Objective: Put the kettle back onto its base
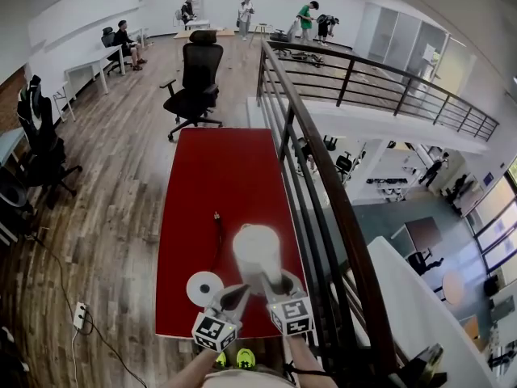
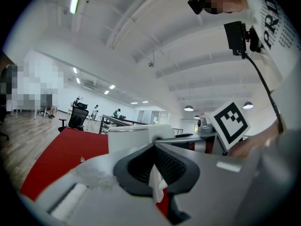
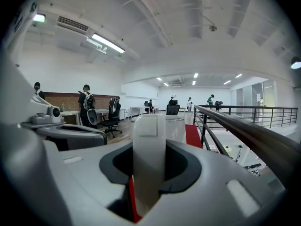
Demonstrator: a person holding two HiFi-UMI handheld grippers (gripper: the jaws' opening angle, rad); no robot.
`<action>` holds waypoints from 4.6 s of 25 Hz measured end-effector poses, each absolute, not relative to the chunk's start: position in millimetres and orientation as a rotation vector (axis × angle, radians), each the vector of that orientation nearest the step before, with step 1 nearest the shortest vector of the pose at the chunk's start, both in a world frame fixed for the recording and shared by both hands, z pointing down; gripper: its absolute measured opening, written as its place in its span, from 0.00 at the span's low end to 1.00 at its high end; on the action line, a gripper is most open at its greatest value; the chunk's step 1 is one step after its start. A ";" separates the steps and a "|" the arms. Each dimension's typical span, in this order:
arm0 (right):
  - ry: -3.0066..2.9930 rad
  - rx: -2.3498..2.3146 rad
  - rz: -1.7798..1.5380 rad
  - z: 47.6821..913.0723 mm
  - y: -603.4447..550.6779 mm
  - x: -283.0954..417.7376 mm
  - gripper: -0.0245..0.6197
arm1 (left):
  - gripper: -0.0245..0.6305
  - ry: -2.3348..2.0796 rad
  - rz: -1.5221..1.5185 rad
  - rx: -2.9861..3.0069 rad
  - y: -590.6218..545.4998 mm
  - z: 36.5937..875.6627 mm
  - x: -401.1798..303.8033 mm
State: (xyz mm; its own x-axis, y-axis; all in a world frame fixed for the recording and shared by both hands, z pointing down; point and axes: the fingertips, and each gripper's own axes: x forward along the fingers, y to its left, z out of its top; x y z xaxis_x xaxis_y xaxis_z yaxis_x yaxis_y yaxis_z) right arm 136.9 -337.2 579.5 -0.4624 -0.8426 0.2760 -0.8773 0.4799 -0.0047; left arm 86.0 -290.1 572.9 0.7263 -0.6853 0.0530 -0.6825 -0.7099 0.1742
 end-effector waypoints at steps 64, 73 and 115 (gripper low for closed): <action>-2.775 1.089 0.212 629.5 -287.4 -24.3 0.23 | 0.03 -1.408 0.007 2.509 -259.2 603.6 -88.4; -2.742 0.934 0.178 635.7 -285.7 -15.3 0.23 | 0.03 -1.438 0.011 2.493 -256.2 605.1 -85.2; -2.802 1.030 0.106 631.6 -274.4 -32.8 0.22 | 0.03 -1.411 -0.031 2.475 -256.4 615.0 -84.7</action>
State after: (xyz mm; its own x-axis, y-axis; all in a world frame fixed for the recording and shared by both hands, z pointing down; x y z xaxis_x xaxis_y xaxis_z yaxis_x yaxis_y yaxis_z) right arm -32.8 -274.4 631.6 -0.7518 -0.6375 0.1686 -0.6484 0.7612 -0.0133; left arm -84.7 -256.4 615.0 0.5196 -0.8453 0.1242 -0.8391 -0.4775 0.2606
